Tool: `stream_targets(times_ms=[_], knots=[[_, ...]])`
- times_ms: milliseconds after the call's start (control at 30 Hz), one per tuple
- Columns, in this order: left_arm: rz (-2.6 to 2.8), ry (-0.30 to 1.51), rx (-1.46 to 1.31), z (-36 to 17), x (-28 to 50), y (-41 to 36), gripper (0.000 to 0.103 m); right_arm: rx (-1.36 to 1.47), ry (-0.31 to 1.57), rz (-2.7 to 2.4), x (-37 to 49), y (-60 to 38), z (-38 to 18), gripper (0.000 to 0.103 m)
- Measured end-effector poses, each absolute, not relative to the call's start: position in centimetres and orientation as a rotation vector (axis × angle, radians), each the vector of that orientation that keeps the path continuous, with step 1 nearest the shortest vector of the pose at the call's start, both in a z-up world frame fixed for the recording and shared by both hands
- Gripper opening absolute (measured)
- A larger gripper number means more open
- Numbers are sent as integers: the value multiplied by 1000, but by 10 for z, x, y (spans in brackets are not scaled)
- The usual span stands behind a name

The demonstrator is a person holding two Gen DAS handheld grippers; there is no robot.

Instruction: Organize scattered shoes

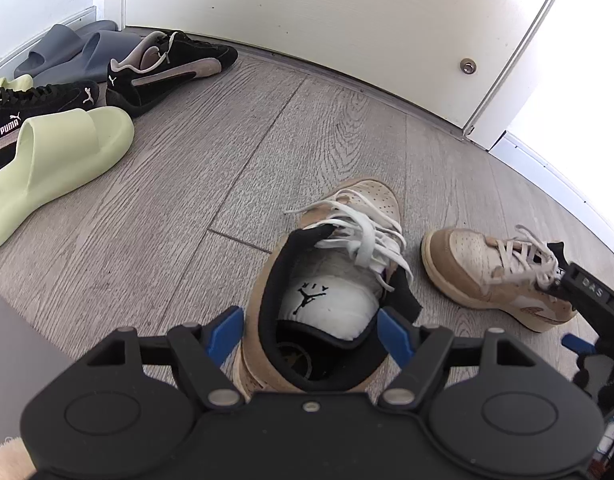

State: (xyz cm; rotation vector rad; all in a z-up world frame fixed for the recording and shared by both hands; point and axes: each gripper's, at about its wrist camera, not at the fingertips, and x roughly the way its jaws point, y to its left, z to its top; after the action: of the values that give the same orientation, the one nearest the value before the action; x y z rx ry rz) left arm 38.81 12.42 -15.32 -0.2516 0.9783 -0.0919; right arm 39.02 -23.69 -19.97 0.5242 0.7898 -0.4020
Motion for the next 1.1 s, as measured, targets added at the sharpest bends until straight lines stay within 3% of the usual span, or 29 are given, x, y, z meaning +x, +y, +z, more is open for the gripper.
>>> stream_targets(times_ms=[300,433,667,767,800,833,1100], knots=[[-97,976,-247,-153,387,124,75,373,843,-589,363,-278,-197,103],[-98,976,-247,-154,387,124,75,419,791,-453,343,-287,-194,103],[-98,971,-256,-152,387,125,75,209,822,-157,371,-256,-202,103],[-107,960,-260,-149,386,125,75,192,877,-148,386,-254,-211,99],[-108,958,-258,-148,387,125,75,225,879,-136,387,-256,-213,95],[-107,949,-255,-145,387,126,75,259,880,-123,388,-258,-216,83],[-51,822,-300,-117,398,147,75,355,854,-126,396,-257,-218,82]])
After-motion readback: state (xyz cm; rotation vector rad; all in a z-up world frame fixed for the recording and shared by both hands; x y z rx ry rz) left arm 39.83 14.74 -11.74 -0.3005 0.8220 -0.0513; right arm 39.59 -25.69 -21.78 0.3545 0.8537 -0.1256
